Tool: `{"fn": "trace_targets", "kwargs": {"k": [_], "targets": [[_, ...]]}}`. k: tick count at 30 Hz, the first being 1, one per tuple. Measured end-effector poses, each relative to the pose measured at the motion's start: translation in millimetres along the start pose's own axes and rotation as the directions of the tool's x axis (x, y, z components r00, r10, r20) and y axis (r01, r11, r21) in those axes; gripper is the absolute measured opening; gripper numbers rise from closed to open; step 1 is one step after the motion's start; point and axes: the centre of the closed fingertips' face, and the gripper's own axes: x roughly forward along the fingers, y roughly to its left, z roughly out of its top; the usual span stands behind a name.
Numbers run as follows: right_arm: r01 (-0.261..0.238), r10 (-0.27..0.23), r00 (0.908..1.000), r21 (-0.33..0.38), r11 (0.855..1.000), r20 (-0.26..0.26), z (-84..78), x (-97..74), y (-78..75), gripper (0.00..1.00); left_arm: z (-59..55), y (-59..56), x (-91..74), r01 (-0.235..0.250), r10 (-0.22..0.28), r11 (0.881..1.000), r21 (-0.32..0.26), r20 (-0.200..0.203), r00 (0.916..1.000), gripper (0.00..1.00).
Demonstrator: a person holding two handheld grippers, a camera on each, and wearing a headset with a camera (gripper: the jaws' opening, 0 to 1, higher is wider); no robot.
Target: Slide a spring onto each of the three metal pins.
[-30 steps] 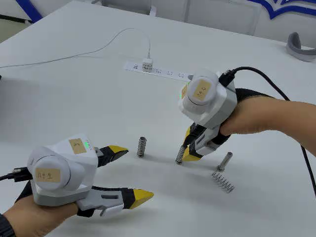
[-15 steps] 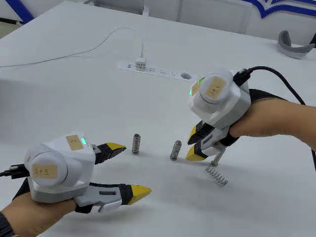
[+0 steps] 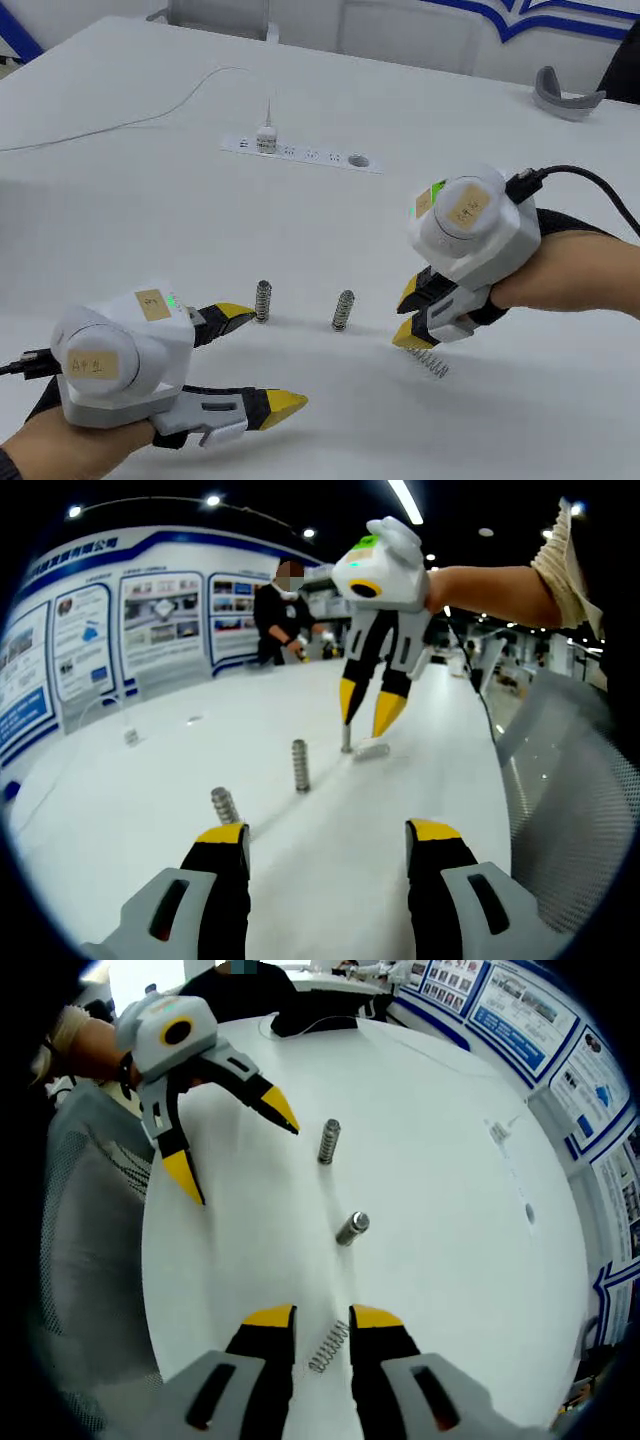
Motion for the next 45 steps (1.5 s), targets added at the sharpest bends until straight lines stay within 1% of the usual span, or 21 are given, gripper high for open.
{"fn": "trace_targets", "kwargs": {"k": [6, 12, 18, 22, 27, 34, 45], "targets": [[0.005, -0.005, 1.0, 0.051, 0.999, 0.004, -15.7, 0.5, 5.2, 0.22, -2.5, -3.8, -0.2, 0.007, -0.007, 1.0, 0.001, -0.007, 1.0, 0.64], [0.007, -0.006, 0.9999, 0.116, 0.993, -0.015, -39.1, 8.0, 5.0, 0.22, -2.6, -5.9, 0.8, 0.008, -0.008, 1.0, 0.0, -0.01, 0.9999, 0.63], [0.015, -0.011, 0.9997, 0.166, 0.986, -0.023, -52.4, 13.5, -1.0, 0.21, -3.7, -8.5, 3.2, 0.016, -0.016, 1.0, 0.001, -0.017, 0.9997, 0.63], [0.009, -0.003, 0.9995, 0.189, 0.982, -0.032, -58.7, 19.0, -1.4, 0.21, -3.8, -9.6, 4.5, 0.018, -0.018, 1.0, 0.0, -0.02, 0.9996, 0.63], [0.004, 0.004, 0.9992, 0.209, 0.978, -0.039, -64.6, 24.6, -3.3, 0.21, -4.6, -11.3, 4.6, 0.021, -0.021, 1.0, -0.001, -0.025, 0.9995, 0.62], [-0.009, 0.017, 0.9993, 0.241, 0.971, -0.032, -64.0, 29.4, -3.9, 0.19, -5.8, -11.7, 4.6, 0.022, -0.022, 1.0, 0.0, -0.032, 0.9992, 0.61], [-0.003, 0.016, 0.9984, 0.238, 0.971, -0.053, -68.6, 32.3, -7.3, 0.17, -7.8, -13.9, 5.3, 0.031, -0.031, 1.0, 0.003, -0.044, 0.9986, 0.6]]}}
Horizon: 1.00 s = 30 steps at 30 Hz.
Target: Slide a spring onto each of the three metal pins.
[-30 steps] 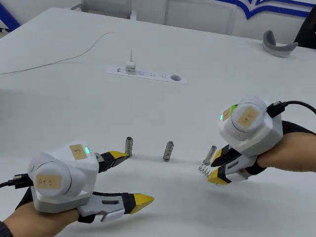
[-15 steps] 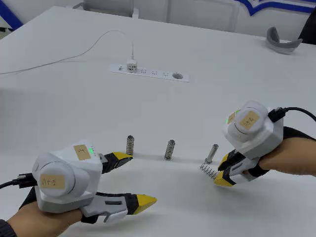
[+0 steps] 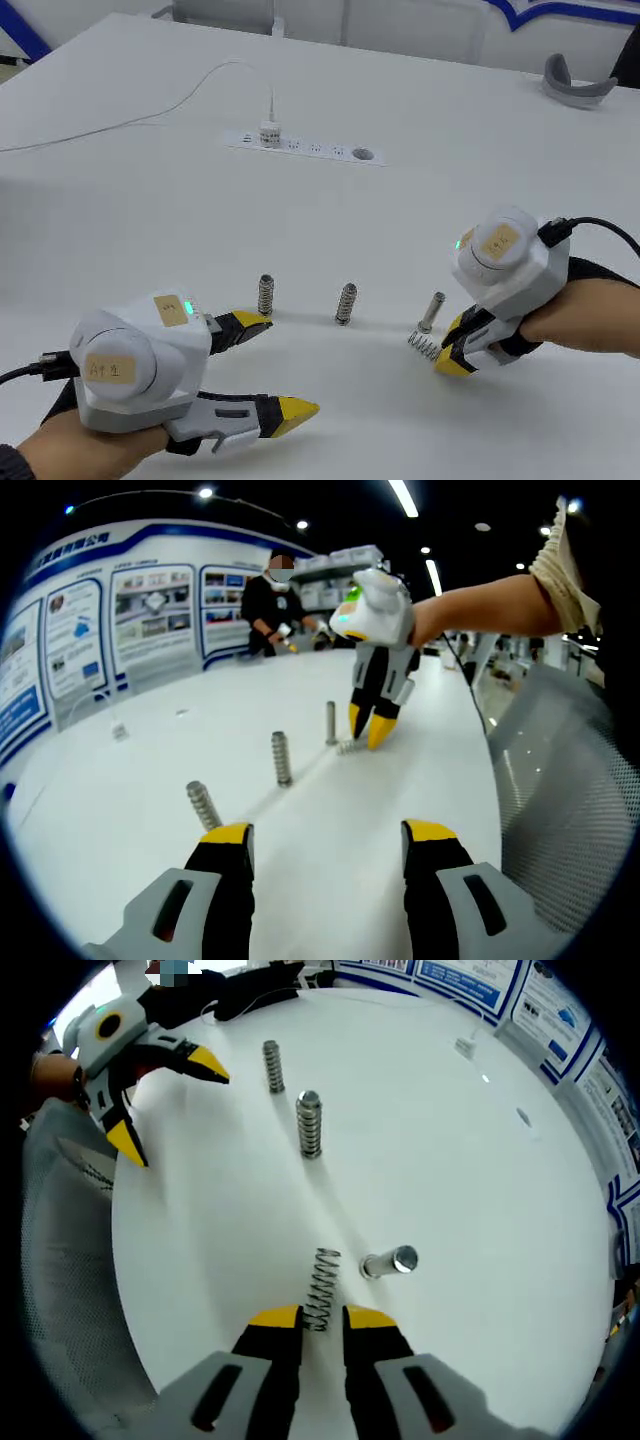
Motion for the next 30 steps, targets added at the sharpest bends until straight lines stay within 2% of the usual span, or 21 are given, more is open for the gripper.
{"fn": "trace_targets", "kwargs": {"k": [13, 21, 30], "targets": [[-0.011, 0.01, 0.9996, -0.043, 0.999, -0.027, 2.2, 3.0, -0.6, 0.14, 0.1, 0.1, 0.8, 0.003, -0.003, 1.0, 0.001, -0.002, 1.0, 0.6], [-0.027, 0.026, 0.9992, -0.045, 0.999, -0.03, 1.4, 2.4, 1.8, 0.12, -0.4, -1.0, 1.2, 0.007, -0.007, 1.0, 0.001, -0.004, 1.0, 0.59], [-0.046, 0.045, 0.9989, -0.083, 0.996, -0.012, 12.0, -8.3, 16.0, 0.12, 5.6, -5.7, 4.7, 0.026, -0.026, 1.0, 0.015, 0.002, 0.9997, 0.57]]}}
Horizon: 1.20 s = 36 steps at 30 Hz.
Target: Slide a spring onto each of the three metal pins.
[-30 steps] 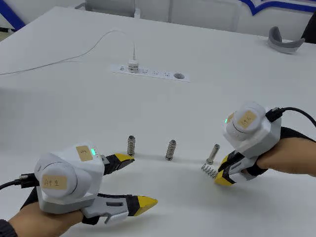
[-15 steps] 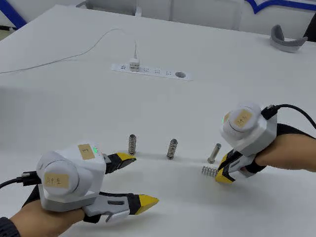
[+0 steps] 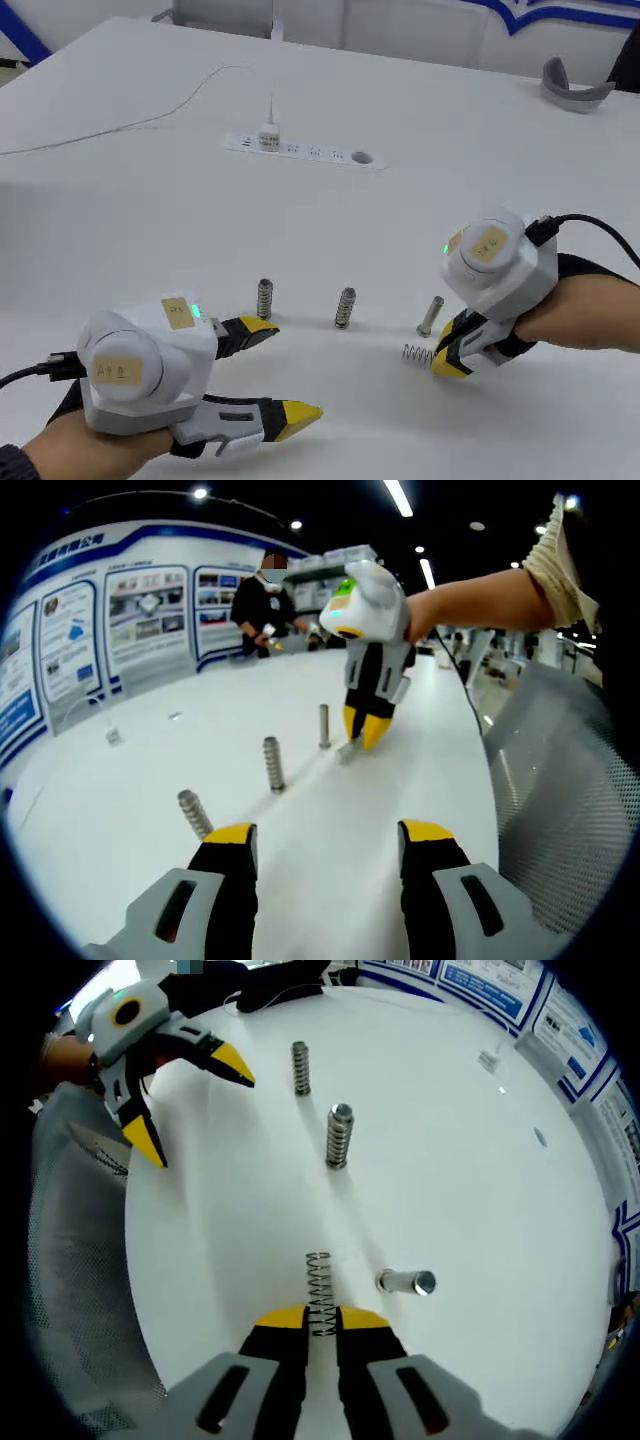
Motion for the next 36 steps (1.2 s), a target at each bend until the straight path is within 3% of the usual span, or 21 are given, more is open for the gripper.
{"fn": "trace_targets", "kwargs": {"k": [9, 17, 36], "targets": [[-0.016, 0.02, 0.9988, -0.09, 0.996, 0.045, 32.7, -12.1, 23.4, 0.12, 7.0, -6.7, 4.3, 0.024, -0.024, 0.999, 0.023, 0.007, 0.9997, 0.54], [-0.023, 0.034, 0.9975, -0.177, 0.984, 0.061, 57.5, -16.9, 38.7, 0.12, 13.4, -8.8, 6.6, 0.034, -0.035, 0.999, 0.033, 0.021, 0.9992, 0.53], [-0.063, 0.087, 0.9948, -0.342, 0.937, 0.053, 84.3, -19.1, 68.5, 0.12, 23.8, -21.7, 11.1, 0.087, -0.09, 0.992, 0.088, 0.036, 0.9953, 0.34]]}}
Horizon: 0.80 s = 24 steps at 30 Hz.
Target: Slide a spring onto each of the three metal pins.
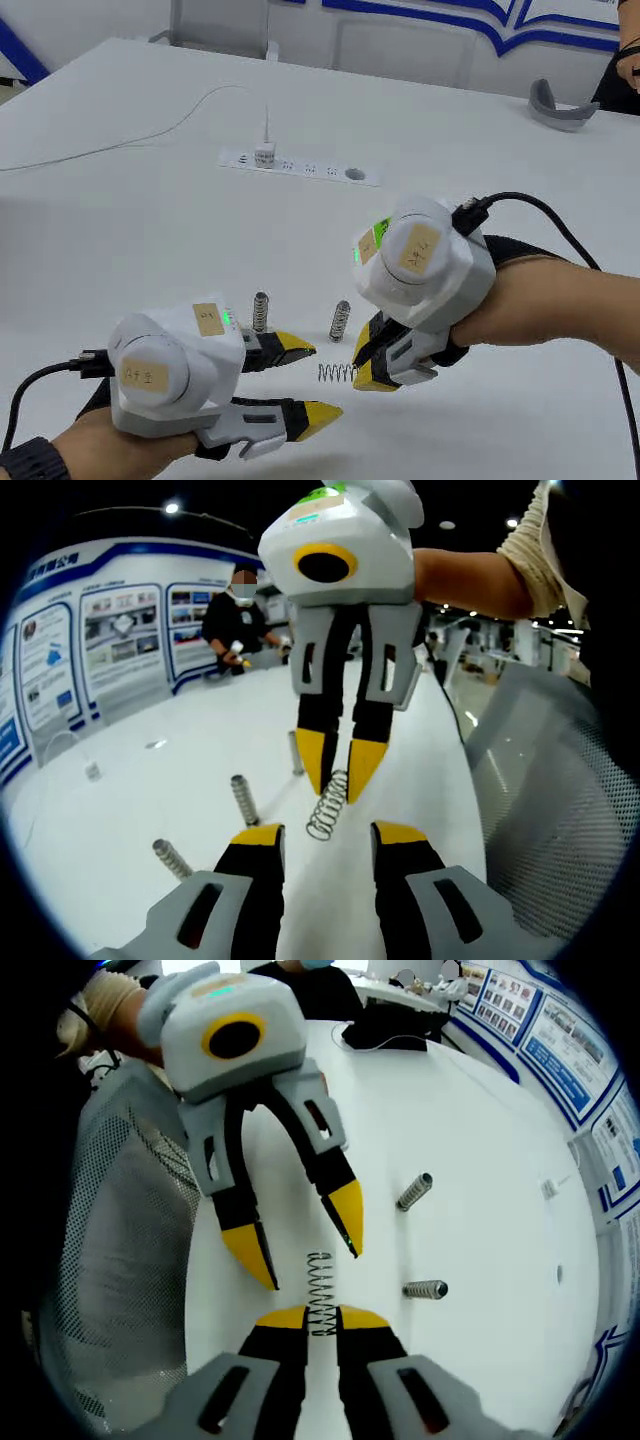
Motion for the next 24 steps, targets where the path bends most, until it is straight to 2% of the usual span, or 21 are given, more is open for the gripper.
{"fn": "trace_targets", "kwargs": {"k": [7, 14, 19, 24], "targets": [[-0.005, 0.005, 1.0, -0.025, 1.0, -0.001, 2.0, -0.9, 1.6, 0.12, -0.1, -3.6, 1.2, 0.014, -0.014, 1.0, 0.022, -0.003, 0.9999, 0.23], [-0.021, 0.02, 0.9997, -0.045, 0.999, -0.013, -0.1, -0.2, 6.4, 0.12, 1.4, -5.8, 1.6, 0.018, -0.018, 0.999, 0.029, 0.001, 0.9998, 0.17], [-0.03, 0.029, 0.9994, -0.057, 0.998, -0.021, -0.2, -0.3, 9.6, 0.12, 0.7, -7.5, 1.6, 0.024, -0.024, 0.999, 0.044, -0.012, 0.9996, 0.12], [-0.032, 0.03, 0.9992, -0.064, 0.997, -0.025, 0.6, -2.3, 11.5, 0.12, 0.0, -9.7, 1.8, 0.03, -0.029, 0.998, 0.051, -0.018, 0.9994, 0.12]]}}
